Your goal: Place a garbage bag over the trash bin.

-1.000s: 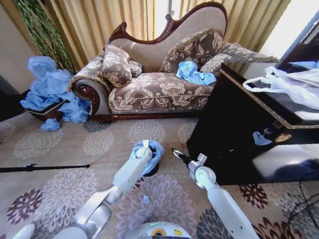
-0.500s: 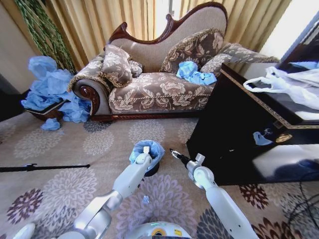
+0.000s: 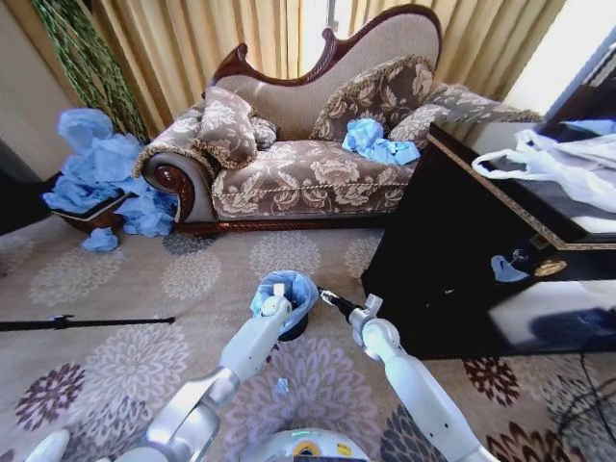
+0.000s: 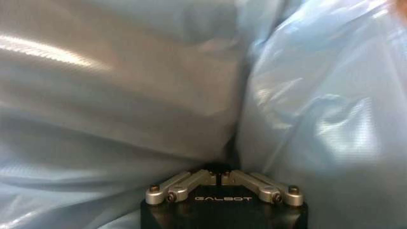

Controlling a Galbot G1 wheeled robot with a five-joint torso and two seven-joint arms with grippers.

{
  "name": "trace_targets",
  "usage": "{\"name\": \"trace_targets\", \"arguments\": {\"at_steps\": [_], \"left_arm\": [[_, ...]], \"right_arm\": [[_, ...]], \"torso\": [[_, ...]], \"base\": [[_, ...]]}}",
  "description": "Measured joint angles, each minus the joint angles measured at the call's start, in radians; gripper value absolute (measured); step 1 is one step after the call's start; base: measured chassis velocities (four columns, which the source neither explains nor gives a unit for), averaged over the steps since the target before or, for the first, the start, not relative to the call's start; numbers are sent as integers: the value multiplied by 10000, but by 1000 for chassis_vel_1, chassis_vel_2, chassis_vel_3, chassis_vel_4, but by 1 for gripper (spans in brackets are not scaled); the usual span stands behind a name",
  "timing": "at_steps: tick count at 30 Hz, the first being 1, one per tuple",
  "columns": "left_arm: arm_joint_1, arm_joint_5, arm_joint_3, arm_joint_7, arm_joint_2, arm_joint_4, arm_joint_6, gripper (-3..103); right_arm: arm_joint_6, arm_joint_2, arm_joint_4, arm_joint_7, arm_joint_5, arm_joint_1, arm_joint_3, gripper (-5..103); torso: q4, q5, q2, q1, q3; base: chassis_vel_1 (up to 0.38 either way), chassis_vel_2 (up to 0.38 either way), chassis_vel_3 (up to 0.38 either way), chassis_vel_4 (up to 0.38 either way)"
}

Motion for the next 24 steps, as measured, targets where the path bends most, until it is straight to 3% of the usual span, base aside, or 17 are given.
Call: {"name": "trace_targets", "arguments": {"at_steps": [7,18,24], "left_arm": [[195,211,11,-198,458,-979,267,0],[-292,-1279,355,-505,1584,-2144,1291,0],[-1017,-1834,835,-17,2018,-1708,1643,0]], "right_arm": [[1,-6,58,-2,-12,-133,72,100],[69,-26,134,-354,-218,-420,529,100],[134,-126,399,-564,-335,-888,934,100]], "torso": [[16,4,0,-3,-5],[12,8,2,-6,-8],[14,8,3,-6,-8]], "base": [[0,0,0,0],[0,0,0,0],[0,0,0,0]]}}
